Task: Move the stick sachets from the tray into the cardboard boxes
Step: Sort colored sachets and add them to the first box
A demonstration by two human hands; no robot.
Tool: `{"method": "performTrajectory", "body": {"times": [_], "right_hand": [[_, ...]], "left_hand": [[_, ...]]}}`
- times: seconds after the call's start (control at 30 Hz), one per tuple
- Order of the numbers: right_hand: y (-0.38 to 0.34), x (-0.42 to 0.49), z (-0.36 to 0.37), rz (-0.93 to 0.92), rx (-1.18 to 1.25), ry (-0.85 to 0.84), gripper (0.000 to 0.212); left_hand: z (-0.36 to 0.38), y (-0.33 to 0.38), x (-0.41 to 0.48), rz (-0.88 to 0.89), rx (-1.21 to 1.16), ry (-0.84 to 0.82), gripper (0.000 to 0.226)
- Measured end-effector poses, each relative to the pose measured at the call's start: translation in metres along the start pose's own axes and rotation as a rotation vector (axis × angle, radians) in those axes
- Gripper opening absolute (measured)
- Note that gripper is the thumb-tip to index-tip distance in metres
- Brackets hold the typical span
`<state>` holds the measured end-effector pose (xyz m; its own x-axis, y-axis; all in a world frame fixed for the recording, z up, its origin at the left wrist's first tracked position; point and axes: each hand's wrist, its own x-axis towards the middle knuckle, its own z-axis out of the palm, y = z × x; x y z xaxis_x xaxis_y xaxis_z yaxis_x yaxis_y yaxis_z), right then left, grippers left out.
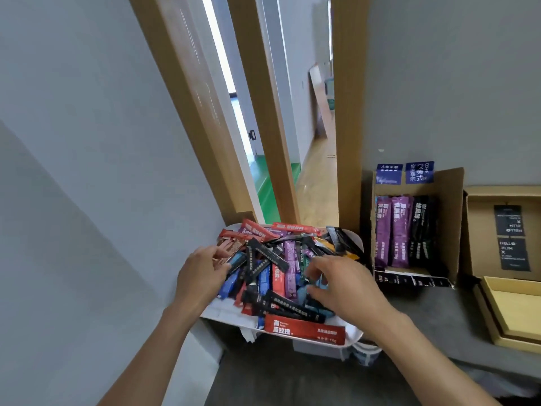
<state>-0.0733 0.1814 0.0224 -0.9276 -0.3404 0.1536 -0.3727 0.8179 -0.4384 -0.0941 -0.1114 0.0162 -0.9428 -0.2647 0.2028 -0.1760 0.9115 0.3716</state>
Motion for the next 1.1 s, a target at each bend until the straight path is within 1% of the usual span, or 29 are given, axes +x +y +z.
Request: {"method": "performTrajectory", "body": {"times": [0.03, 0.1, 0.17, 0.23, 0.3, 0.4, 0.47, 0.57, 0.67, 0.83, 0.9, 0.93, 1.0, 1.1], "right_hand": [[-0.007, 0.004, -0.002, -0.011, 0.025, -0.046, 0.018], [-0.019, 0.007, -0.002, -0.022, 0.052, -0.204, 0.019], [-0.024, 0.006, 0.004, -0.009, -0.011, -0.317, 0.026], [-0.026, 0.003, 0.012, 0.016, -0.083, -0.355, 0.03], [-0.026, 0.001, 0.016, 0.038, -0.077, -0.362, 0.031], [-0.027, 0.003, 0.017, 0.064, -0.093, -0.344, 0.025], [-0.028, 0.005, 0.019, 0.087, -0.054, -0.333, 0.025], [-0.03, 0.01, 0.013, 0.123, 0.082, -0.306, 0.026], [-0.03, 0.019, -0.001, 0.126, 0.288, -0.239, 0.025], [-0.036, 0.041, -0.007, 0.197, 0.502, 0.014, 0.016], [-0.041, 0.055, -0.006, 0.248, 0.616, 0.053, 0.012], [-0.044, 0.065, -0.005, 0.275, 0.631, 0.064, 0.012], [-0.047, 0.092, 0.001, 0.313, 0.556, 0.083, 0.016], [-0.057, 0.133, 0.012, 0.307, 0.438, 0.073, 0.039]], "left_hand": [[0.002, -0.007, 0.005, 0.005, 0.02, -0.015, 0.02], [0.004, -0.018, 0.013, 0.015, 0.061, -0.052, 0.025], [0.007, -0.027, 0.021, 0.022, 0.081, -0.111, 0.03], [0.01, -0.034, 0.028, 0.021, 0.085, -0.175, 0.034], [0.014, -0.038, 0.034, 0.026, 0.079, -0.211, 0.031], [0.017, -0.043, 0.041, 0.043, 0.059, -0.171, 0.018], [0.018, -0.045, 0.044, 0.042, 0.029, -0.144, 0.016], [0.016, -0.048, 0.047, 0.019, -0.072, -0.182, 0.032], [0.012, -0.046, 0.049, -0.015, -0.094, -0.212, 0.045], [0.006, -0.038, 0.052, -0.047, -0.174, -0.281, 0.046], [0.008, -0.036, 0.052, -0.044, -0.17, -0.283, 0.049], [0.008, -0.035, 0.051, -0.038, -0.169, -0.281, 0.048], [0.009, -0.036, 0.051, -0.033, -0.177, -0.291, 0.043], [0.009, -0.039, 0.052, -0.034, -0.2, -0.322, 0.04]]}}
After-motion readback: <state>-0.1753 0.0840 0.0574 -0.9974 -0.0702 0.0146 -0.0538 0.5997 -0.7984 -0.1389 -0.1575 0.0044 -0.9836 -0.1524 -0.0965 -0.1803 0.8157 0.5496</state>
